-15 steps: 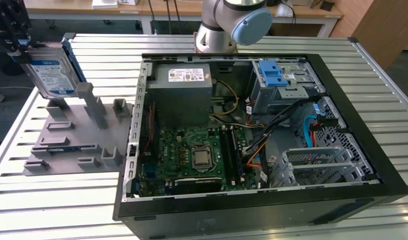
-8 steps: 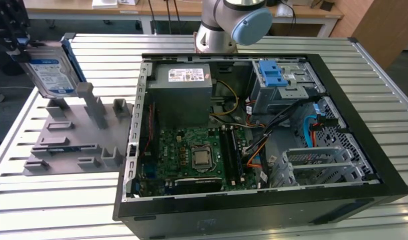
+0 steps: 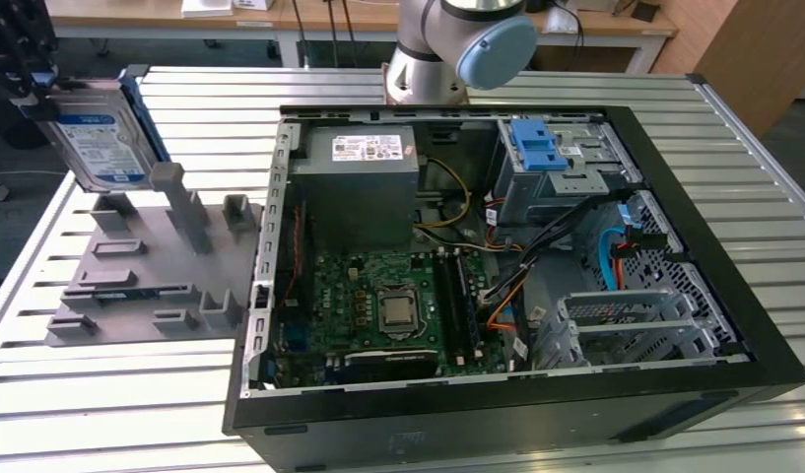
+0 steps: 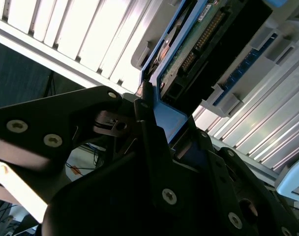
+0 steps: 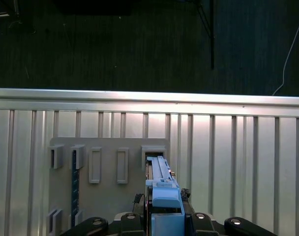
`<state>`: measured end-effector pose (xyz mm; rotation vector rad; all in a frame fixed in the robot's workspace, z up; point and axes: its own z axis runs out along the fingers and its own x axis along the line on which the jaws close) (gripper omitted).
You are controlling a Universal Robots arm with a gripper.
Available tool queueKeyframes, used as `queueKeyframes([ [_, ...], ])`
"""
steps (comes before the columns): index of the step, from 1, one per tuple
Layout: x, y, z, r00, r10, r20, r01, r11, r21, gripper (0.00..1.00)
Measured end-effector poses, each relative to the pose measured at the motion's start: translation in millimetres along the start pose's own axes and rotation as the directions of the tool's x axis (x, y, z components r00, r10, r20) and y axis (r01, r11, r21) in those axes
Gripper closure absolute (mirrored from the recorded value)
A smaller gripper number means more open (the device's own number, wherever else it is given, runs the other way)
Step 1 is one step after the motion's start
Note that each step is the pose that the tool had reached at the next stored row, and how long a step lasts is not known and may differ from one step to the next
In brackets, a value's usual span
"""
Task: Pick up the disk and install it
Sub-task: 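Pick up the disk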
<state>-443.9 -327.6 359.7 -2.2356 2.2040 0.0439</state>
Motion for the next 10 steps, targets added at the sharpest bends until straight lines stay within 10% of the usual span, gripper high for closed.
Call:
queueKeyframes([
  [10, -0.1, 0.1, -3.0, 1.0, 0.0, 0.0, 0.0, 1.0, -0.0001, 0.64],
])
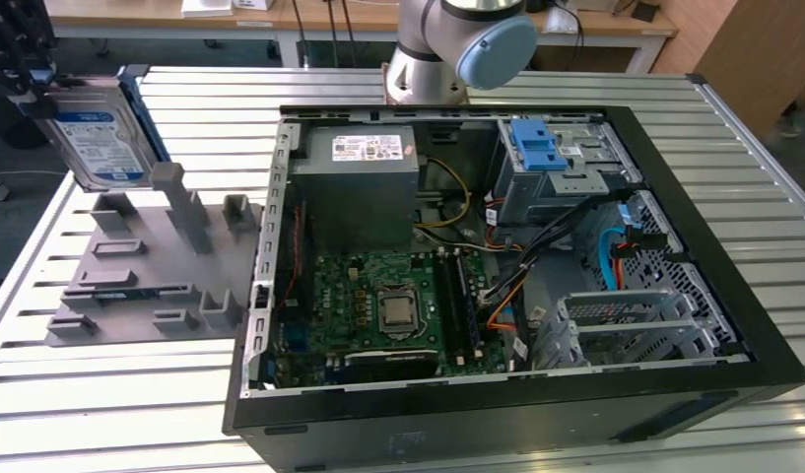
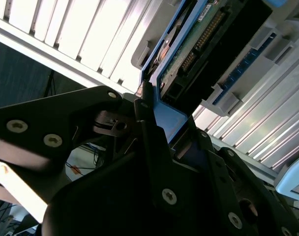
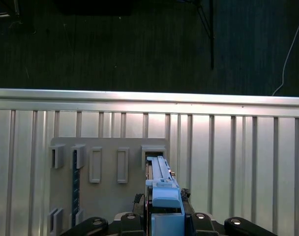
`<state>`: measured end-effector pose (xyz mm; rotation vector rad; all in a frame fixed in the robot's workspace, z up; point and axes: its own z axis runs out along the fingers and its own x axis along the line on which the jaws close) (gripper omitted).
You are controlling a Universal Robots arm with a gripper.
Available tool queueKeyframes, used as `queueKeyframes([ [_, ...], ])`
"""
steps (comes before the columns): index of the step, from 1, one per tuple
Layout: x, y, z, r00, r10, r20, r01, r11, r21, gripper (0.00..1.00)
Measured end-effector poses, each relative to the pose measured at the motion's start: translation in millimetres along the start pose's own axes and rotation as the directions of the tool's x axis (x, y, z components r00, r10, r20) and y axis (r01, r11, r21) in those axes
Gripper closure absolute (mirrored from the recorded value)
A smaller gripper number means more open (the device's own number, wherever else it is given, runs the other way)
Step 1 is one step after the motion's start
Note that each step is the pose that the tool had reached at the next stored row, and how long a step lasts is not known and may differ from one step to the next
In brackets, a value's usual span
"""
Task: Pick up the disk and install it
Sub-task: 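Pick up the disk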
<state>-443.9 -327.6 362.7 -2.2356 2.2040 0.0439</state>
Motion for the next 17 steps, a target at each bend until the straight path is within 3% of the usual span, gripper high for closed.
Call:
queueKeyframes([
  [17, -0.1, 0.1, -5.5, 1.0, 0.0, 0.0, 0.0, 1.0, 0.0, 0.64],
])
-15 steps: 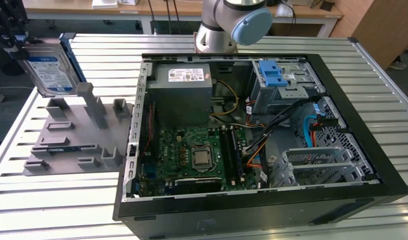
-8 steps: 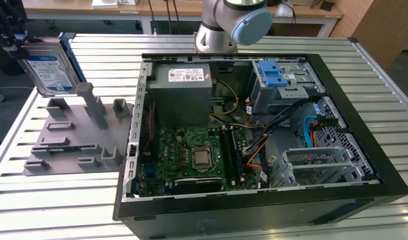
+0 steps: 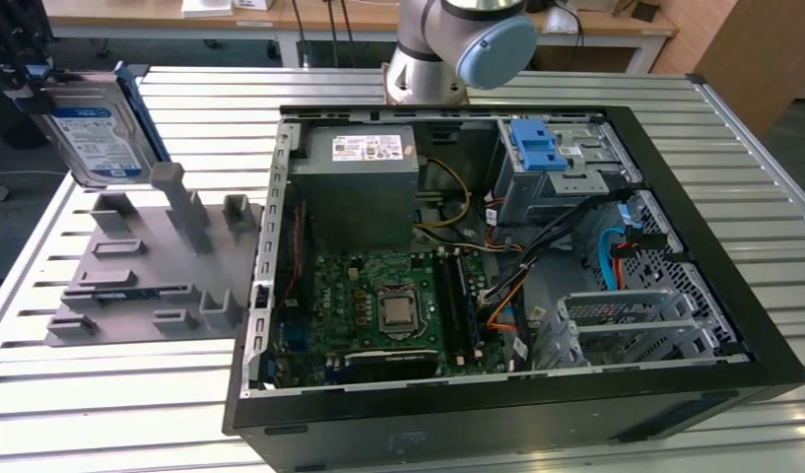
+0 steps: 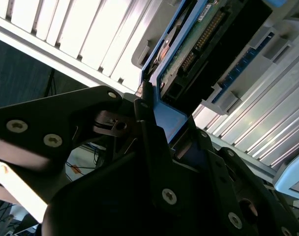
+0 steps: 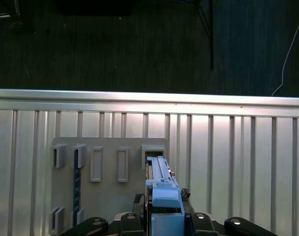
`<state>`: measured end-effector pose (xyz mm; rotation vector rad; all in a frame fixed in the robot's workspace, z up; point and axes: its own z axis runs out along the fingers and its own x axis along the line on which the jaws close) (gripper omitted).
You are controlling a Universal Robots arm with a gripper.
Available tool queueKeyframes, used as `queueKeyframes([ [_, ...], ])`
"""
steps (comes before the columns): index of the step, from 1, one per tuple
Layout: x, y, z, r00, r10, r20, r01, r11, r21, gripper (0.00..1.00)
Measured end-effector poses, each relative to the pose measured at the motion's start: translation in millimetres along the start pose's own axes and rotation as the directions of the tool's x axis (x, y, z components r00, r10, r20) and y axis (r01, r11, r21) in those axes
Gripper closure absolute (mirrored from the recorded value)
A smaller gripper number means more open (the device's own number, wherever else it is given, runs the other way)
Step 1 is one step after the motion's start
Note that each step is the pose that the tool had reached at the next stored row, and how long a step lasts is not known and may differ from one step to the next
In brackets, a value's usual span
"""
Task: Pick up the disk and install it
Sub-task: 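Pick up the disk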
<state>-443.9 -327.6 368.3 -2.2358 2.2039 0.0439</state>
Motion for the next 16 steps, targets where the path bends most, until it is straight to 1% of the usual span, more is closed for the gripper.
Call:
queueKeyframes([
  [16, -0.2, 0.2, -7.7, 1.0, 0.0, 0.0001, 0.0, 1.0, 0.0004, 0.64],
])
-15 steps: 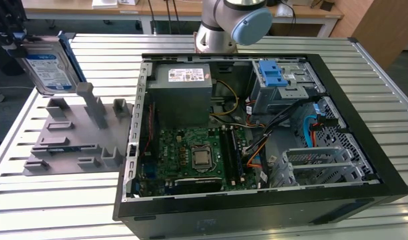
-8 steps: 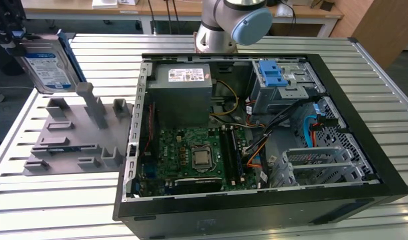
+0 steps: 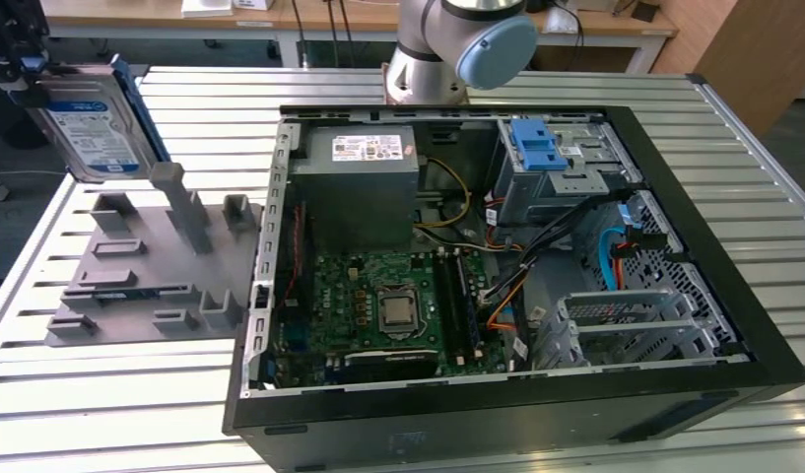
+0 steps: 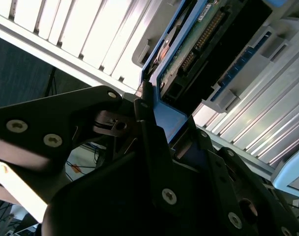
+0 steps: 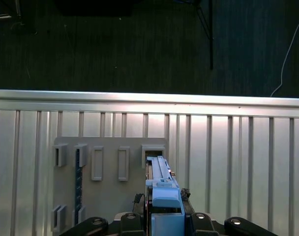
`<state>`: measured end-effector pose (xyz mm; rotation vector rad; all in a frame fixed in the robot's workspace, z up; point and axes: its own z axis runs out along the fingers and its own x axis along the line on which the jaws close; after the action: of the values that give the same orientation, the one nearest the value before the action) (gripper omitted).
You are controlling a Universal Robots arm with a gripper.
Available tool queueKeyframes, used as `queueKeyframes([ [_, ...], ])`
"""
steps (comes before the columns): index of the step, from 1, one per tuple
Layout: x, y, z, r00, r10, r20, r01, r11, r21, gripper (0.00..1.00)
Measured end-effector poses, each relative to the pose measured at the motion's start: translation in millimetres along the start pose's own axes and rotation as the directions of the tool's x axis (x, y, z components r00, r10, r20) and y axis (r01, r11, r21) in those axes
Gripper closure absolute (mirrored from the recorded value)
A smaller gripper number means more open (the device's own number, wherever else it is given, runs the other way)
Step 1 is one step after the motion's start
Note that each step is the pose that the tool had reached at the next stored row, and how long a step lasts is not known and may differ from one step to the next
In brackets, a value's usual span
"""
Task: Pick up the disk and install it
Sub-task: 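Pick up the disk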
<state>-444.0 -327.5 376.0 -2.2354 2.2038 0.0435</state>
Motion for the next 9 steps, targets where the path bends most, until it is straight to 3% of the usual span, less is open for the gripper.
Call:
queueKeyframes([
  [9, -0.1, 0.0, -2.7, 1.0, 0.0, -0.0001, 0.0, 1.0, -0.0002, 0.64],
])
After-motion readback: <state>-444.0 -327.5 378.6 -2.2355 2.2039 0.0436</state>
